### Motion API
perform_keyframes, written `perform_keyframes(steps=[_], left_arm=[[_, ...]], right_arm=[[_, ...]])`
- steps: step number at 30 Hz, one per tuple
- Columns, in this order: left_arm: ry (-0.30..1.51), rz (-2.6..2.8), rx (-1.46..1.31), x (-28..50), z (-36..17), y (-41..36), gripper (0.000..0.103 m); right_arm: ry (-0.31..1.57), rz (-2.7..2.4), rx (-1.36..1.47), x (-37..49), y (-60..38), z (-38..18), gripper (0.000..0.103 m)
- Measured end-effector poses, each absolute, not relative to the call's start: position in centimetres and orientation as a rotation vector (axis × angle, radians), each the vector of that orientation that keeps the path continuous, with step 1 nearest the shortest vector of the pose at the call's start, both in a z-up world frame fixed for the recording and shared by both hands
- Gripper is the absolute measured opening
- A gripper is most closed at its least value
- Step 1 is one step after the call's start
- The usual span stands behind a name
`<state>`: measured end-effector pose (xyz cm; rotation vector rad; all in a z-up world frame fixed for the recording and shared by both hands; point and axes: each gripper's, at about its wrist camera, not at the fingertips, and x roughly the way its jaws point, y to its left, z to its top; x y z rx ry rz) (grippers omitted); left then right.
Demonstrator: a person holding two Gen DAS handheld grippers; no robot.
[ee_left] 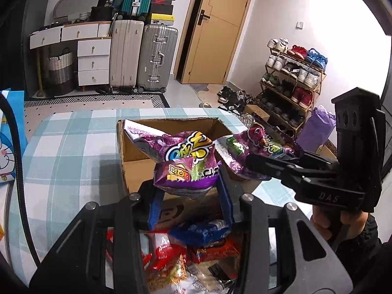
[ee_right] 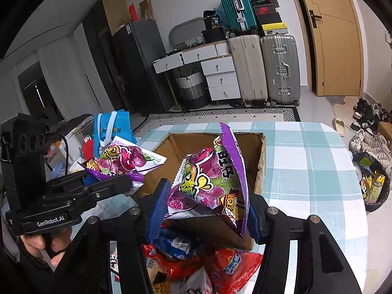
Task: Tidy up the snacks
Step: 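Lift both purple bags and carry them over the open cardboard box, then open both tools to drop the purple bags into the box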
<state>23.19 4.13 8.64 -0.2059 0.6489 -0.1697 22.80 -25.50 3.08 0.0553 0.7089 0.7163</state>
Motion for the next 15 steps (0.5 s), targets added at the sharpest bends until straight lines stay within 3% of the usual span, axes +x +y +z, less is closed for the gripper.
perform_keyframes(steps=[15], left_arm=[[0.705,-0.163,-0.186,27.4,6.2,3.7,0.037]], right_arm=[[0.742,0.707,0.012,25.4,-23.9,1.3,0.056]])
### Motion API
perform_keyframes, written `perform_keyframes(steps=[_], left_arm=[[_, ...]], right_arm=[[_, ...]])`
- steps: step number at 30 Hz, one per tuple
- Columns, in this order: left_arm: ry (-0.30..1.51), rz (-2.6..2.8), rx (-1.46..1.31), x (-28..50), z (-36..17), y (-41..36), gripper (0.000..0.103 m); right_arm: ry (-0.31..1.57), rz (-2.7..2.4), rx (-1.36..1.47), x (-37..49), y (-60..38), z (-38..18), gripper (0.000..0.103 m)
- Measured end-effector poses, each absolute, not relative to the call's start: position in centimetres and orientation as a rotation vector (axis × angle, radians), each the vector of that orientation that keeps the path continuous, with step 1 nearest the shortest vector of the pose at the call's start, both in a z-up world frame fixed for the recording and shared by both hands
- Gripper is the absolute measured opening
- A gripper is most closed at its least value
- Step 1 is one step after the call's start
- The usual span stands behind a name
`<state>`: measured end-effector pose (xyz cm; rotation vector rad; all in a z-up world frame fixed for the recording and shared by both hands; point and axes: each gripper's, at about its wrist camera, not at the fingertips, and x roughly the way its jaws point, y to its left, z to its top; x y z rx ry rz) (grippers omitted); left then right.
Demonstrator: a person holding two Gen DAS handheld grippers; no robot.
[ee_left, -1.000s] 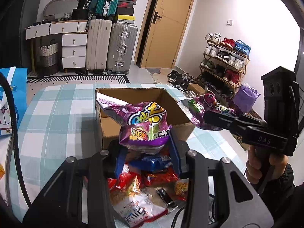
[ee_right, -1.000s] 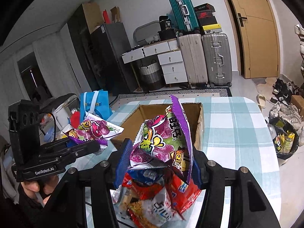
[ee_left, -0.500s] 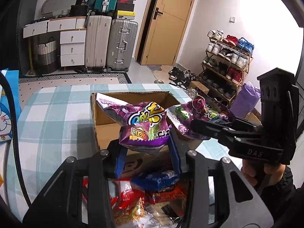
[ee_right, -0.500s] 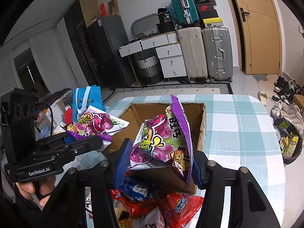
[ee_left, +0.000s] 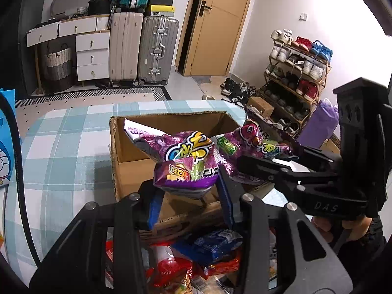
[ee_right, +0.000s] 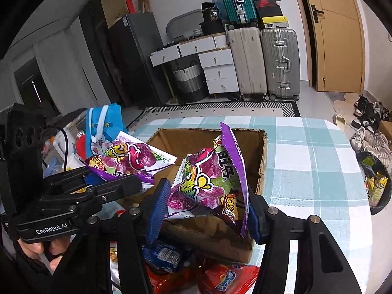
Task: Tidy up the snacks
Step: 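Open both tools to drop the purple bags into the box, then move both tools back to the snack pile beside the box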
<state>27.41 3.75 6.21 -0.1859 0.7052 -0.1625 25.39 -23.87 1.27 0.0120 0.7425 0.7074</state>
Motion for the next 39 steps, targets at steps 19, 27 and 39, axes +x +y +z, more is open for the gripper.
perform_keyframes(steps=[19,27,39], left_arm=[[0.769,-0.14,-0.195,30.4,2.8,5.1,0.045],[0.699,-0.141,-0.144,25.3,5.4,4.0,0.087],[0.686,-0.087,-0.155,15.2,6.9,3.4,0.102]], right_arm=[[0.749,0.73,-0.009,26.8,-22.2,-0.1,0.057],[0.654,0.701,0.035,23.7,-26.5,1.9,0.1],[0.69,0.656,0.031,15.3,-31.8,1.8,0.103]])
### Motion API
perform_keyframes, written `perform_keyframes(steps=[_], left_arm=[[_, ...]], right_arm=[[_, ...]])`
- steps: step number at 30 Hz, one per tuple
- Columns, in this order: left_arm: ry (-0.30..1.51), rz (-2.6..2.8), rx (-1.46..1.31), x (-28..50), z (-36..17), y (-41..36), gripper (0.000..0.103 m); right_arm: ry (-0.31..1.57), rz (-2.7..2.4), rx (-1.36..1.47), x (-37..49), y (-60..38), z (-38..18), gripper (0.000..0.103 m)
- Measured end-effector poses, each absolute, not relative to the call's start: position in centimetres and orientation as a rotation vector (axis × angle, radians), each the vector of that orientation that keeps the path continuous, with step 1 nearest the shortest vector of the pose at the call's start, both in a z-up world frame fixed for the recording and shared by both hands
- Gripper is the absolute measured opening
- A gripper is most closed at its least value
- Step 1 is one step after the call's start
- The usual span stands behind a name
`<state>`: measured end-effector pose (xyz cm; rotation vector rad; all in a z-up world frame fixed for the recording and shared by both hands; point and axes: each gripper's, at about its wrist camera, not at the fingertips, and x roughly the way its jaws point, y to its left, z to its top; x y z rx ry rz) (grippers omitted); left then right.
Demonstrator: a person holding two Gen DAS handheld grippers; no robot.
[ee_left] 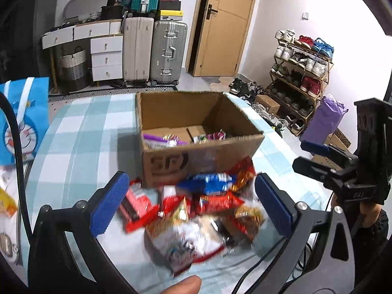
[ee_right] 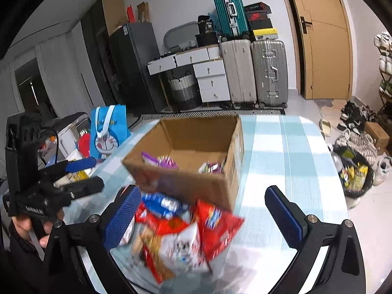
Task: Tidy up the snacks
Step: 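Move both tools back to the snack pile beside the box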
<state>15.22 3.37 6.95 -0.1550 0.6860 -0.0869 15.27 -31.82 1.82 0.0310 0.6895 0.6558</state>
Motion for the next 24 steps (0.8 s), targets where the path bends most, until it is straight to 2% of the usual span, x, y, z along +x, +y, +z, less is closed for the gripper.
perform_keyframes(steps=[10,24], left_arm=[[0.735,-0.058,-0.219,10.6,4.2,4.6,0.102],[0.827,-0.014,-0.318,11.4,0.2,5.0,0.102]], right_arm=[[0.76,0.659,0.019,10.9,-31.1,-0.7,0.103],[0.838,0.639,-0.061,10.0,-29.6,-3.8,0.103]])
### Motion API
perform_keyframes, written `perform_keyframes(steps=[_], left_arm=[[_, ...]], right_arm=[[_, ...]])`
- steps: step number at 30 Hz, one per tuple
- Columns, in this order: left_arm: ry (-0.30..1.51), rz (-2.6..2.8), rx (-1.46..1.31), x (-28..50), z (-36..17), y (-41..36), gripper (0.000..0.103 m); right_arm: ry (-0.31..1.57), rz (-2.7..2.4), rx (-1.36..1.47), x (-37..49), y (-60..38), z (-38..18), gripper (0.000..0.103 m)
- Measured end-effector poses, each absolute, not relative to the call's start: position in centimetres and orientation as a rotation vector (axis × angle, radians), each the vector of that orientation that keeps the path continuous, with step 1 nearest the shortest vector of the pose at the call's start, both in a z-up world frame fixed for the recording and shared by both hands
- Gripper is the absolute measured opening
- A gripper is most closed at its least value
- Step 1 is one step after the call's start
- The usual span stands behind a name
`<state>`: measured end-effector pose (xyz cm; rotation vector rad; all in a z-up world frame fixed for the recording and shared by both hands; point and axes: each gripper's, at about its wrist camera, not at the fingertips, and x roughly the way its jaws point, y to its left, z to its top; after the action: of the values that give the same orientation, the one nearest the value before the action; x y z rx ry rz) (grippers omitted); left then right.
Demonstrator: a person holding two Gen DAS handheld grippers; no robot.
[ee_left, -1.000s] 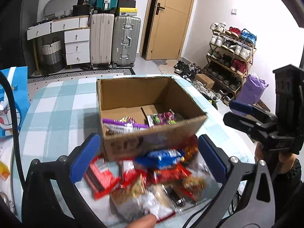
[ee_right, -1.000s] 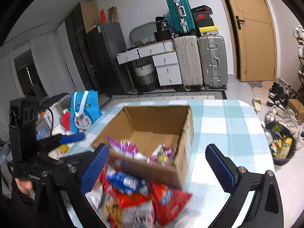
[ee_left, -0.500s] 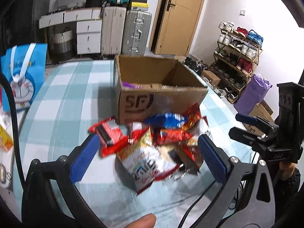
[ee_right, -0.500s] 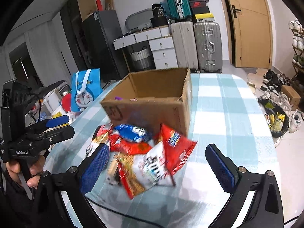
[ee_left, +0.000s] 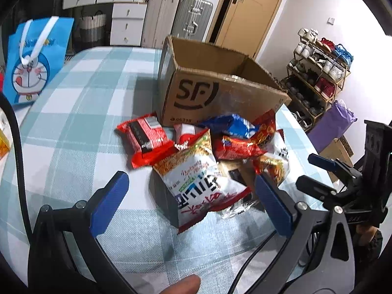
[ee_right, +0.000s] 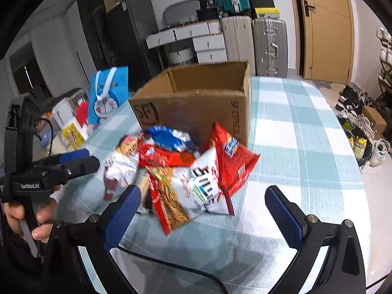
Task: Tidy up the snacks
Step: 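Move both tools back to the snack pile beside the box, then grasp a white noodle-snack bag with the left tool while the right tool grasps another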
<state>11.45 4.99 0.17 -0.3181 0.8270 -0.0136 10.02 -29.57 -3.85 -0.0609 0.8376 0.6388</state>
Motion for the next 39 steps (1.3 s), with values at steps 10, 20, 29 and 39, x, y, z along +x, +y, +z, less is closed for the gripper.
perform_keyframes(steps=[10,20,29,39], left_arm=[[0.872,0.01,-0.383,12.3,-2.0,6.5,0.102],[0.912,0.002,-0.449,13.8,-3.1,7.1,0.097],[0.925,-0.068,-0.452,15.0,-3.7,5.9,0.086],[0.962,-0.116,-0.436,15.8,-4.8,4.5,0.055]], right_arm=[[0.883,0.624,-0.097,11.2,-28.4,-5.9,0.103],[0.906,0.673,-0.074,11.7,-28.0,-6.3,0.103],[0.932,0.708,-0.086,12.2,-27.0,-7.0,0.102],[0.923,0.73,-0.101,11.8,-26.6,-6.9,0.094]])
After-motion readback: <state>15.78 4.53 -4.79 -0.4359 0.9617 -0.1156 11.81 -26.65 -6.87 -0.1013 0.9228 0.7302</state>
